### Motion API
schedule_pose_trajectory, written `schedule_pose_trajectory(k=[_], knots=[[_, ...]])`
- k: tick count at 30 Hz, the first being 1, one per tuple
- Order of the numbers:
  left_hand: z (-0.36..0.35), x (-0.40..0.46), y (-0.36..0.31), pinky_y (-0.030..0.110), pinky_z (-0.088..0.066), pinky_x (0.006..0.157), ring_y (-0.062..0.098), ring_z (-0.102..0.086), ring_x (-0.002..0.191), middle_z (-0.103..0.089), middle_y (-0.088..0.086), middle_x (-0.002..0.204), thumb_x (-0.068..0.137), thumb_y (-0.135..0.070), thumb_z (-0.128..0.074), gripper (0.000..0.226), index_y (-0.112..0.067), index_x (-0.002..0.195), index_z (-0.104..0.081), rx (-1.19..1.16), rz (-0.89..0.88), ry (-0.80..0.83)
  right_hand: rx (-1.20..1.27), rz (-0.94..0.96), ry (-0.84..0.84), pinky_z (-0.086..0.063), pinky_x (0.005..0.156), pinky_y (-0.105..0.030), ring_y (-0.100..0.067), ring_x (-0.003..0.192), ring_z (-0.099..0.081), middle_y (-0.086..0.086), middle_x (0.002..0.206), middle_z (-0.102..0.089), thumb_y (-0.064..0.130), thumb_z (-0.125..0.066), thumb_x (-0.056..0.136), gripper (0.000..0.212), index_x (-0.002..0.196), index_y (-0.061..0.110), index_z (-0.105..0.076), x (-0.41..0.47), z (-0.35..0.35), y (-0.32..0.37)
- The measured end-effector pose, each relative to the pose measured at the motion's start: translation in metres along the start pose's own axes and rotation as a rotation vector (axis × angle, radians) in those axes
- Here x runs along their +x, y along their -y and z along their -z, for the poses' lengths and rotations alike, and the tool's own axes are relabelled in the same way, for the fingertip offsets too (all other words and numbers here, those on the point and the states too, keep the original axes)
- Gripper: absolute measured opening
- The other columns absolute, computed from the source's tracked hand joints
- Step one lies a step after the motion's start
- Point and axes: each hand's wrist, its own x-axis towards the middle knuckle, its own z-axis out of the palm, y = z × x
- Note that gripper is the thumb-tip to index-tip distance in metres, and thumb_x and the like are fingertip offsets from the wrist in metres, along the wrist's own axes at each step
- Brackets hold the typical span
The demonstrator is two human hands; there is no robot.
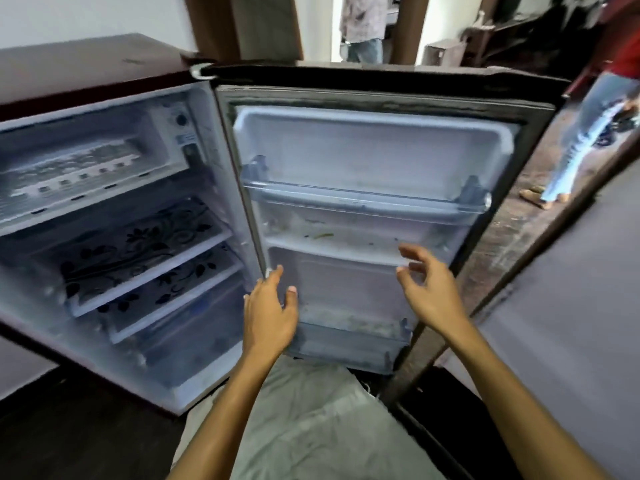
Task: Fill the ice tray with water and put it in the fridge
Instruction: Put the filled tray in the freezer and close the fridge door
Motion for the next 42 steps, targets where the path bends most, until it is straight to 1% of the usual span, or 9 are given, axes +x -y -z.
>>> schedule_pose_trajectory(k=[2, 6, 9, 12, 15, 19, 27, 33, 42], knots=[[-0.013, 0.002, -0.018, 0.049, -0.023, 0.113, 0.027, -0.034, 0.137, -0.04, 0.008, 0.147, 0.097, -0.024, -0.046, 0.048, -0.014, 0.143, -0.035, -0.013, -0.017, 0.009, -0.056, 0.015, -0.04, -0.039, 0.096, -0.03, -0.024, 0.122, -0.05, -0.006, 0.136, -0.052, 0.012, -0.054, 0.094, 0.039, 0.133, 0.012, -0.05, 0.01, 0.022, -0.005], [-0.037, 0.001, -0.052, 0.049, -0.024, 0.114, 0.027, -0.029, 0.14, -0.037, 0.007, 0.149, 0.098, -0.024, -0.045, 0.049, -0.015, 0.144, -0.033, -0.051, -0.052, 0.036, -0.251, 0.101, -0.145, -0.036, 0.101, -0.033, -0.028, 0.122, -0.047, -0.01, 0.133, -0.049, 0.01, -0.055, 0.091, 0.043, 0.133, 0.01, -0.049, 0.034, 0.056, -0.014], [-0.051, -0.003, -0.072, 0.048, -0.022, 0.115, 0.025, -0.029, 0.14, -0.037, 0.006, 0.149, 0.098, -0.022, -0.045, 0.048, -0.014, 0.144, -0.034, -0.063, -0.072, 0.032, -0.404, 0.113, -0.186, -0.036, 0.105, -0.04, -0.029, 0.128, -0.039, -0.009, 0.142, -0.039, 0.013, -0.055, 0.091, 0.049, 0.139, 0.013, -0.044, 0.05, 0.072, -0.018], [-0.06, -0.008, -0.086, 0.047, -0.022, 0.115, 0.025, -0.033, 0.138, -0.039, 0.007, 0.147, 0.097, -0.02, -0.047, 0.047, -0.012, 0.142, -0.036, -0.076, -0.072, 0.01, -0.577, 0.144, -0.18, -0.028, 0.11, -0.041, -0.029, 0.136, -0.027, -0.007, 0.15, -0.032, 0.016, -0.054, 0.092, 0.054, 0.144, 0.015, -0.038, 0.064, 0.079, -0.021], [-0.068, -0.013, -0.095, 0.047, -0.021, 0.115, 0.023, -0.034, 0.137, -0.04, 0.006, 0.147, 0.097, -0.018, -0.047, 0.047, -0.013, 0.142, -0.037, -0.093, -0.054, -0.016, -0.676, 0.17, -0.139, -0.023, 0.111, -0.043, -0.028, 0.139, -0.022, -0.002, 0.149, -0.037, 0.017, -0.053, 0.092, 0.051, 0.142, 0.018, -0.04, 0.073, 0.084, -0.024], [-0.074, -0.021, -0.104, 0.047, -0.021, 0.115, 0.022, -0.032, 0.138, -0.04, 0.005, 0.147, 0.097, -0.018, -0.047, 0.046, -0.014, 0.141, -0.038, -0.112, -0.018, -0.052, -0.695, 0.204, -0.114, -0.019, 0.111, -0.042, -0.03, 0.139, -0.024, 0.002, 0.141, -0.046, 0.015, -0.053, 0.091, 0.048, 0.138, 0.02, -0.043, 0.073, 0.084, -0.03], [-0.073, -0.054, -0.104, 0.046, -0.025, 0.114, 0.022, -0.032, 0.138, -0.041, 0.004, 0.146, 0.096, -0.02, -0.048, 0.047, -0.014, 0.142, -0.038, -0.114, 0.062, -0.163, -0.646, 0.256, -0.122, -0.016, 0.107, -0.043, -0.032, 0.134, -0.026, 0.001, 0.137, -0.05, 0.017, -0.055, 0.089, 0.047, 0.135, 0.019, -0.047, 0.055, 0.08, -0.03], [-0.062, -0.082, -0.092, 0.048, -0.026, 0.113, 0.02, -0.041, 0.133, -0.043, 0.004, 0.145, 0.096, -0.019, -0.049, 0.047, -0.013, 0.141, -0.039, -0.099, 0.1, -0.228, -0.639, 0.287, -0.1, -0.017, 0.104, -0.045, -0.031, 0.129, -0.027, 0.003, 0.135, -0.05, 0.019, -0.056, 0.089, 0.048, 0.135, 0.021, -0.046, 0.015, 0.069, -0.019], [-0.039, -0.127, -0.07, 0.041, -0.029, 0.113, 0.023, -0.037, 0.135, -0.043, 0.004, 0.145, 0.096, -0.021, -0.048, 0.047, -0.013, 0.142, -0.038, -0.085, 0.09, -0.223, -0.695, 0.389, -0.124, -0.018, 0.088, -0.044, -0.028, 0.115, -0.036, 0.002, 0.122, -0.058, 0.022, -0.066, 0.08, 0.058, 0.135, 0.02, -0.048, -0.067, 0.028, 0.011]])
